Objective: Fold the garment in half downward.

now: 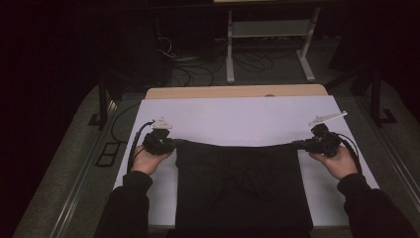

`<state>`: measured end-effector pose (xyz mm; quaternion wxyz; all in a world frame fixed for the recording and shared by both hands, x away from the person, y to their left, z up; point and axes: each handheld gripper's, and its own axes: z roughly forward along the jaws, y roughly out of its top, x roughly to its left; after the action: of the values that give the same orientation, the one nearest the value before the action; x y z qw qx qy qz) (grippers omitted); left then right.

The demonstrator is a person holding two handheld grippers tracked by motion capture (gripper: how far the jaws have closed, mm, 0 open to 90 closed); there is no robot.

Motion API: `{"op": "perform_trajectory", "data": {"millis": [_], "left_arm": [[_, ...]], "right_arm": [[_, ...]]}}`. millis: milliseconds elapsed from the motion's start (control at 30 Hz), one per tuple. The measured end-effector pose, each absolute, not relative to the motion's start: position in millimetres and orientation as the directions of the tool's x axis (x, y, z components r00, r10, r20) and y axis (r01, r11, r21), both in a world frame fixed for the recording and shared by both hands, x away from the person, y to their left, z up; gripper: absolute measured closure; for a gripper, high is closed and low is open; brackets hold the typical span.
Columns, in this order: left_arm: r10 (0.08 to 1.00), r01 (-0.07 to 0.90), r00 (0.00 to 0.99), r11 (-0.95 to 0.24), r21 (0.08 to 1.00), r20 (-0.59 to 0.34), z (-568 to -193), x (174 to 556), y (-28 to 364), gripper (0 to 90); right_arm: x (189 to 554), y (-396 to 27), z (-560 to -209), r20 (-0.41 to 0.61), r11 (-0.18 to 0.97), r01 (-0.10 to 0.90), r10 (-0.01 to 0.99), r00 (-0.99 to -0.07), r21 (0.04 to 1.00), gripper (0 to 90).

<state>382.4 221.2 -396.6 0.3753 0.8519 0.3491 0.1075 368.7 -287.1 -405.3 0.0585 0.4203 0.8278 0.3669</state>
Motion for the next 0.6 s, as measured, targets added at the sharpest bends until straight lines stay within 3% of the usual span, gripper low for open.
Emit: {"op": "perform_trajectory", "data": {"millis": [600], "left_arm": [[0.701, 0.528, 0.711, -0.473, 0.705, -0.063, -375, 414, 218, 86.4]], "right_arm": [[402, -279, -385, 0.203, 0.365, 0.662, 0.758, -0.619, 0.654, 85.8]]}}
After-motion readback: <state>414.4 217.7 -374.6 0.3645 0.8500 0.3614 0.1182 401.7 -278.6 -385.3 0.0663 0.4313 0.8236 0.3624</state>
